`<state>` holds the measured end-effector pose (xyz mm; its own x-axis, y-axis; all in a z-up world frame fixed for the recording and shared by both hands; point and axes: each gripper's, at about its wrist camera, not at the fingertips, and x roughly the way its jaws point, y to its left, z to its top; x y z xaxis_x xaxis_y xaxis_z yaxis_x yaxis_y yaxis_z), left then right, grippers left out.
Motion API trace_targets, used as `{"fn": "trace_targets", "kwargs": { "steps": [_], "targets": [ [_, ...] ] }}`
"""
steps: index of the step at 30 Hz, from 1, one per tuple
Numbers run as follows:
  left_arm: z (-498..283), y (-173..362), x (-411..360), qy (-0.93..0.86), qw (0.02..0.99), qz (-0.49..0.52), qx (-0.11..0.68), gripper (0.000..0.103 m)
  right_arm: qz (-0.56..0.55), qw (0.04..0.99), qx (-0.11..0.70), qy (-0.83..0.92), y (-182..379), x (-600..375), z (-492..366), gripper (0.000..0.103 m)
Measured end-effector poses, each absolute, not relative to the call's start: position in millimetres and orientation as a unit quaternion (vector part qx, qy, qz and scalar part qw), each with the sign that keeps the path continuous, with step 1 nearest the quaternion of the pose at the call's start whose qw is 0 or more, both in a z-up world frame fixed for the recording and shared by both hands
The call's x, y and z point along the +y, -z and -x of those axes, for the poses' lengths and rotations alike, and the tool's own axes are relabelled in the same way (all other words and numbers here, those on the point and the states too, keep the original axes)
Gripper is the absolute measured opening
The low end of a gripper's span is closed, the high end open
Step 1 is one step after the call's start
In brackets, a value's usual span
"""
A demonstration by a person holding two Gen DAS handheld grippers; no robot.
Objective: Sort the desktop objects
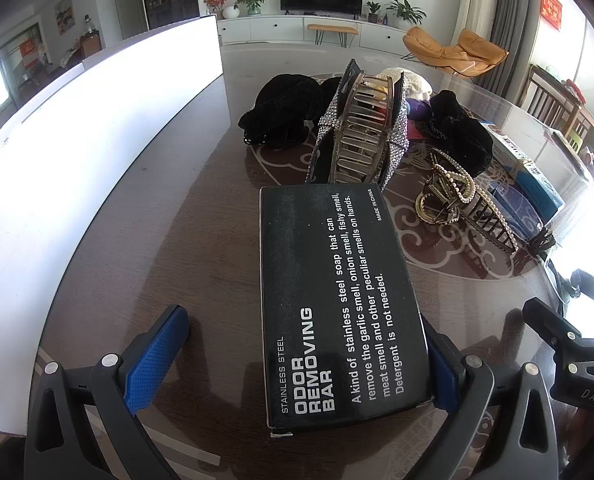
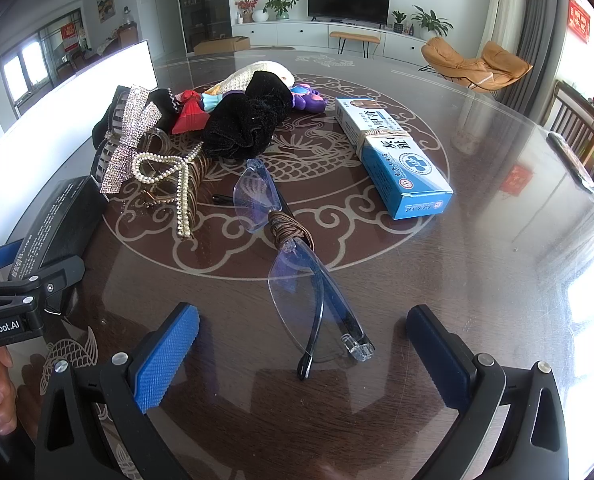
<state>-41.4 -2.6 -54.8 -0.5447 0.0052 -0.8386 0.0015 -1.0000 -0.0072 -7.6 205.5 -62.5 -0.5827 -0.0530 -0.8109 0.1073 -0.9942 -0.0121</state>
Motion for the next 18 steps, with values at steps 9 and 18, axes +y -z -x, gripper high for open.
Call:
{"fn": "trace_targets", "kwargs": {
  "steps": [9,18],
  "targets": [
    [40.6,55.8,-2.6,-0.879,0.001,0.477,-0.003,0.103,-0.455,0.045,0.030,0.889,62.5,205.6,7.5,0.103],
    [40.2,54.9,-2.7,-0.879,0.000,0.477,-0.003,0.103,-0.455,0.045,0.030,0.889,62.8,205.5,7.8,0.103]
  ]
}}
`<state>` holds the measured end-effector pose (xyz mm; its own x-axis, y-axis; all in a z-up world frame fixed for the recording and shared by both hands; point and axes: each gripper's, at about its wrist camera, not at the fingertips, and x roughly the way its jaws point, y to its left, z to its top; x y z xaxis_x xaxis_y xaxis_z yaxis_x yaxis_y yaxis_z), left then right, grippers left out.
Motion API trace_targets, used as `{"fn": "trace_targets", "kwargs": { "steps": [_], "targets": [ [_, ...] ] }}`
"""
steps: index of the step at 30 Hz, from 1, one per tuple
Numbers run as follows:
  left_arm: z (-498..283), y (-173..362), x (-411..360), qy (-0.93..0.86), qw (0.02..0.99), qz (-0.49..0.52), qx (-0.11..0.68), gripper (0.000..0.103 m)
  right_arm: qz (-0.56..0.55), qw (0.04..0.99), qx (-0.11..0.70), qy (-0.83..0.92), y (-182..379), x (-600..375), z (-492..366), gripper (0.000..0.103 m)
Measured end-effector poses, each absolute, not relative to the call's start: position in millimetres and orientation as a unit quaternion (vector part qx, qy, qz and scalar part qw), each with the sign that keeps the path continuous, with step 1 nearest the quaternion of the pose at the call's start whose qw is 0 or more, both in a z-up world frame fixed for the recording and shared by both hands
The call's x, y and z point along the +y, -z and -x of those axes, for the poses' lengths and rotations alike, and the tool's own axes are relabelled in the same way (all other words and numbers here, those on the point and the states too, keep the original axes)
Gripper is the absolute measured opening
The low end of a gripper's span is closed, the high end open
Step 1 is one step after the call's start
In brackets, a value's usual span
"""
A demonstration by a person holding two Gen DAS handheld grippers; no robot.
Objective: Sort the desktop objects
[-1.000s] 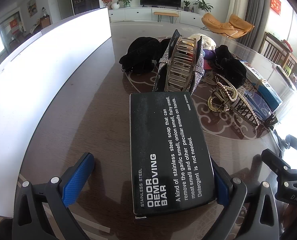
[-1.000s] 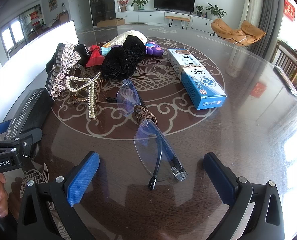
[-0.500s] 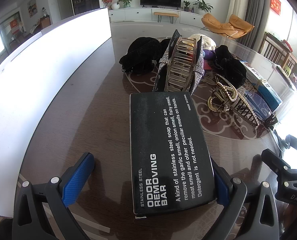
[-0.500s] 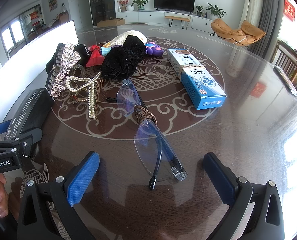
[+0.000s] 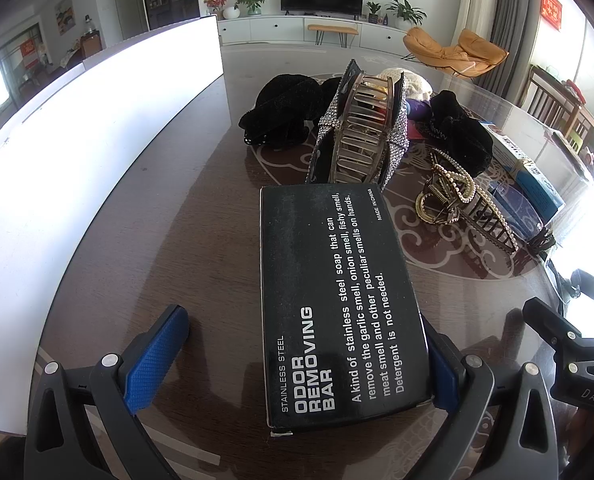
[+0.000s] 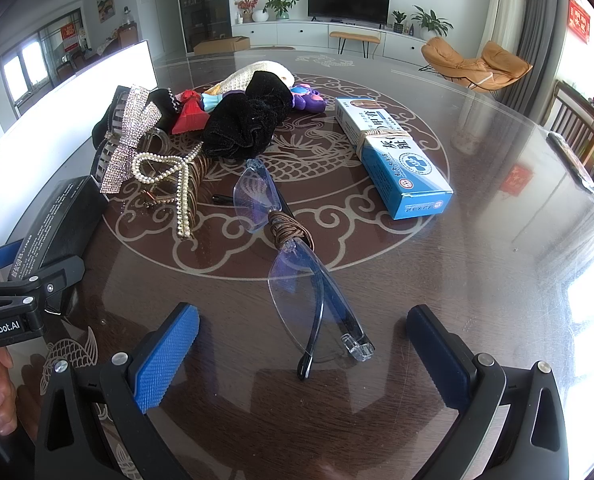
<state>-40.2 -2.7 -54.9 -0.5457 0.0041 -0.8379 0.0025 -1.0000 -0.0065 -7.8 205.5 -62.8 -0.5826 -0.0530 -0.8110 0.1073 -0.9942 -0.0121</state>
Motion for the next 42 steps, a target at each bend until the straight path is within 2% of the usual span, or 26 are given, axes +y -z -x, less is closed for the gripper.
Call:
{"fn": "trace_targets", "kwargs": {
  "steps": [42],
  "targets": [
    [36.4,56.6,-2.7,-0.880,0.000,0.476,-0.003,0.103,-0.455,0.045,0.030,0.889,62.7,205.4,7.7,0.103]
  ]
}}
